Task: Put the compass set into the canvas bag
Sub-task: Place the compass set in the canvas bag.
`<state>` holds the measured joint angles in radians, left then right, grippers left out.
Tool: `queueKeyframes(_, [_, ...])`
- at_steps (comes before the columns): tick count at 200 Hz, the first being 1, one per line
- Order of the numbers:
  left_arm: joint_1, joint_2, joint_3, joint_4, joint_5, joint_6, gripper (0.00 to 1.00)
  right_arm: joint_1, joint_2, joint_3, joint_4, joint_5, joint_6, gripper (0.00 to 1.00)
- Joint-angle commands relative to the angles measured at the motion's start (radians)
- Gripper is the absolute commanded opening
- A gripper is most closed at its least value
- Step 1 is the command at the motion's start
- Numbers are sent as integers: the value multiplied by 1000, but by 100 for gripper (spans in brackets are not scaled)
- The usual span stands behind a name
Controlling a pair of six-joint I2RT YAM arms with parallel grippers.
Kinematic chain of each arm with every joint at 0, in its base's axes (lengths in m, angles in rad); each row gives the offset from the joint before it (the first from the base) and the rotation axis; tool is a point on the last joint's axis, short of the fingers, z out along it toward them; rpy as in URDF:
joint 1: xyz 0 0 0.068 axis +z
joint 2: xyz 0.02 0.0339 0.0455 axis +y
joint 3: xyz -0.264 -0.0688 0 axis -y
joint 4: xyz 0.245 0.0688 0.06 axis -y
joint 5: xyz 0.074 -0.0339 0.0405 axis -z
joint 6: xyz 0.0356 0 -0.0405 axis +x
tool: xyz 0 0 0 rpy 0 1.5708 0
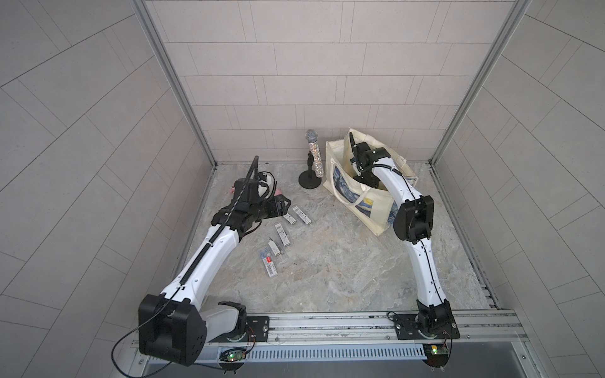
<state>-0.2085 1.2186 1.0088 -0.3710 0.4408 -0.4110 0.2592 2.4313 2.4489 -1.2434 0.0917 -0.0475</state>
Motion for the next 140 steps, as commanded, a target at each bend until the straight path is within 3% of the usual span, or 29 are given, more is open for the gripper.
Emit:
queueKeyframes(1, [8,-3,-12,12,-2,5,71,-6,-8,42,-25,29,15,22])
queueKeyframes(21, [11,-5,-14,14,-5,2,72,-6,-38,51,-20,38,18,32])
queueKeyframes(46, [10,-10,-17,15,-5,-1,74,-6,-80,49,-10,38,21,38])
queueKeyframes(140, [13,-22,-26,21,3,-8,77,-6,-246,46,14,24,33,45])
